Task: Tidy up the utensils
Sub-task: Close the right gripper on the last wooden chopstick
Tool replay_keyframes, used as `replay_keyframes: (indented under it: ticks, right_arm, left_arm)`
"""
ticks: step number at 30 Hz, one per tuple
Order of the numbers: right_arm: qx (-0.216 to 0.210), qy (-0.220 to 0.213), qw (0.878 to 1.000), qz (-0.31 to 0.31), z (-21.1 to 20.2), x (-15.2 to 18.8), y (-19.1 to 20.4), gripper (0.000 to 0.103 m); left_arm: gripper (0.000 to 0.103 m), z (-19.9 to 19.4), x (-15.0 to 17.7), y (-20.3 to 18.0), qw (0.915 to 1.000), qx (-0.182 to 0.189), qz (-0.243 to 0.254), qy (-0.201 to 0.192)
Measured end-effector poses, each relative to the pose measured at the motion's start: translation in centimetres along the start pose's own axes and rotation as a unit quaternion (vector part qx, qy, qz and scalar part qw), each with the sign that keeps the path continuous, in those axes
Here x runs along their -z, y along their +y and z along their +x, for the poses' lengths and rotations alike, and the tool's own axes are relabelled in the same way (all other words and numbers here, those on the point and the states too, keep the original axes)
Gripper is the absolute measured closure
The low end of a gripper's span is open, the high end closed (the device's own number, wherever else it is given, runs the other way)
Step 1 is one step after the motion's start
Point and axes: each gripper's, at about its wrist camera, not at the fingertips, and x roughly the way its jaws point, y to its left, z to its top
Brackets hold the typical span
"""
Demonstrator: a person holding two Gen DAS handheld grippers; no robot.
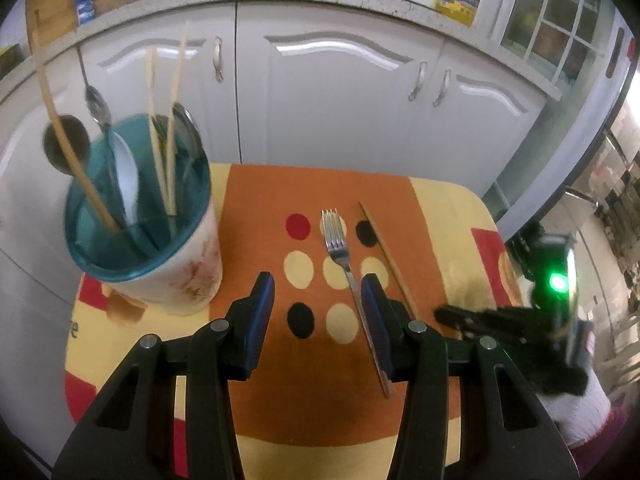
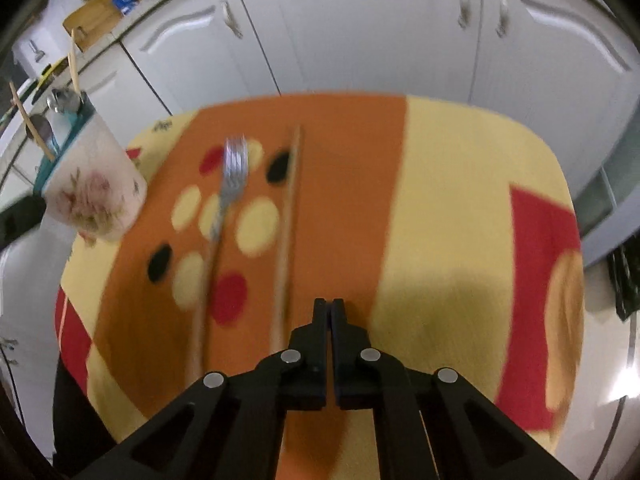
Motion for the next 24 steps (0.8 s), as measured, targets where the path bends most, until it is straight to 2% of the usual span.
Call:
replay_keyframes:
  ticks: [4, 6, 7, 13, 24]
  right_arm:
    - [-0.022, -0.033, 0.999, 0.016, -1.4, 0.4, -0.8, 0.097]
    - [-0.032, -0.039, 0.999, 0.015, -1.5, -0.2, -0.7, 0.082]
    - [-0.039, -0.04, 0.998, 0.014, -1.4, -0.7, -0.5, 0.079]
    - [-0.073, -0.041, 0.996, 0.007, 0.6, -2.7, 0.0, 0.079]
    - [-0.08, -0.033, 0.996, -0.004, 1.8, -4.6, -1.2, 0.079]
  left_arm:
    - [0.059, 2.0, -0.3, -0.4, 0.9999, 0.005, -0.006, 0.015]
    - [0.059, 3.0, -0.6, -0.6, 0.9997, 0.008, -0.006, 0.021]
    - [0.059, 3.5, -0.8, -0.7, 0.9997, 0.01, -0.006, 0.023]
    - [0.059, 7.3, -1.9, -0.7, 0.9991, 0.02, -0.008, 0.037]
    - [0.059, 12.6, -4.4, 0.7, 0.998, 0.023, -0.03, 0.05]
